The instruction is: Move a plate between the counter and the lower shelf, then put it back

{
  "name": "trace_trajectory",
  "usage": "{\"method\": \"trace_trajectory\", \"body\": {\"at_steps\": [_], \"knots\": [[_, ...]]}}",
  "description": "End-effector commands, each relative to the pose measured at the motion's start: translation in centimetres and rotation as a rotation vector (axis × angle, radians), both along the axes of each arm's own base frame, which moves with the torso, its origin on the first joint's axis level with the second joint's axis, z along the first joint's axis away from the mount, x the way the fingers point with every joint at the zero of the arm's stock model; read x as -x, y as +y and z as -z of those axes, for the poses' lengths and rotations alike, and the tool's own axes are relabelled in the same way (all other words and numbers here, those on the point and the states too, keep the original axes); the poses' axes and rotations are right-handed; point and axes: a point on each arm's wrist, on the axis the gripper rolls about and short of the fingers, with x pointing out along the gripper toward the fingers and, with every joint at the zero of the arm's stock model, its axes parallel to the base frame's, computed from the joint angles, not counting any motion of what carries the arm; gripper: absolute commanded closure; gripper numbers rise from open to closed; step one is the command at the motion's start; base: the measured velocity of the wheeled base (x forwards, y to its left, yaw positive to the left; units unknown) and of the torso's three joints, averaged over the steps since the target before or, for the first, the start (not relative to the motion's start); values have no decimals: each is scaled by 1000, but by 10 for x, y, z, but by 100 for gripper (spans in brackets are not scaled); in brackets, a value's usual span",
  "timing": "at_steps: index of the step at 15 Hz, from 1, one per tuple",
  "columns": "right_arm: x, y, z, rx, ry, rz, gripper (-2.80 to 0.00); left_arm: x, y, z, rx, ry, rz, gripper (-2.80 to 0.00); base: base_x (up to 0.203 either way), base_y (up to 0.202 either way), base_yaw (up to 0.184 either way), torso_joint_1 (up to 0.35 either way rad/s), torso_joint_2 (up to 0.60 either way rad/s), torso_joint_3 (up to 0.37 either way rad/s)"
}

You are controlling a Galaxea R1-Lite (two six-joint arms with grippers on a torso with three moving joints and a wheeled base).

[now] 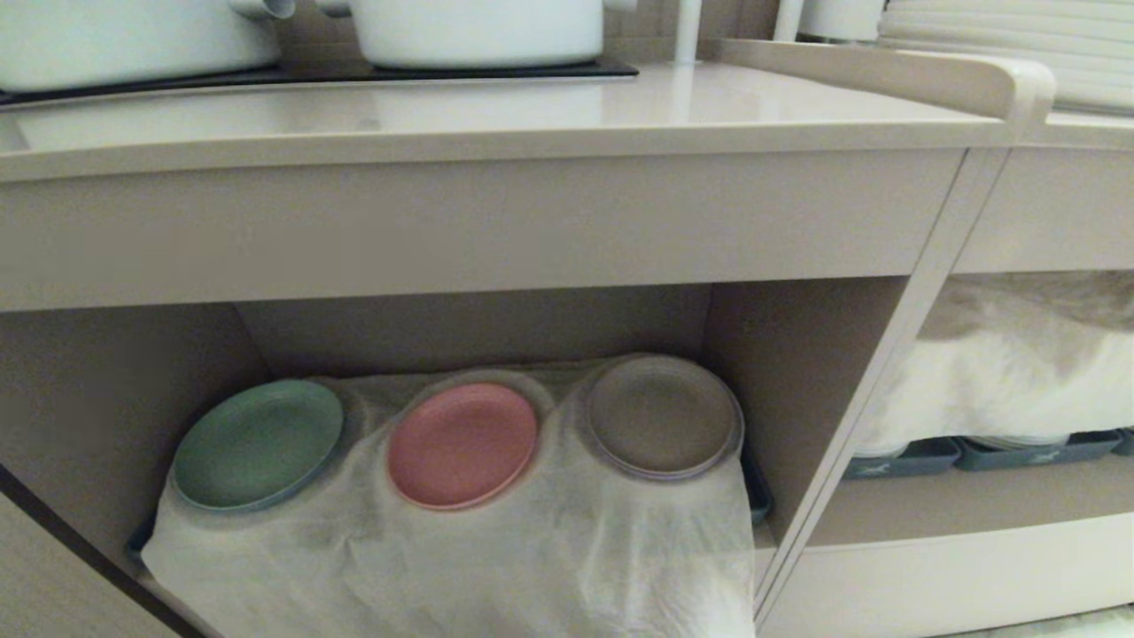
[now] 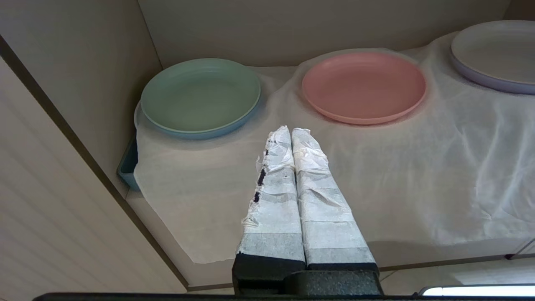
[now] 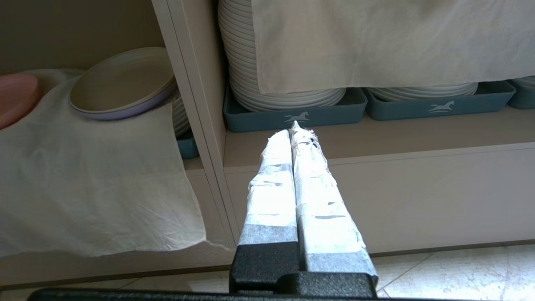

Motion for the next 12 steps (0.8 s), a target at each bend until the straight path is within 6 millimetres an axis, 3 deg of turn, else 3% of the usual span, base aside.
{"method": "trace_trajectory", "body": {"at_steps": [1,12], "knots": [[0,0,0,0,1,0,0,0,0,0,-1,-2,0,0,0,0,0,0,0,0],[0,0,0,0,1,0,0,0,0,0,-1,-2,-2,0,0,0,0,0,0,0]]}}
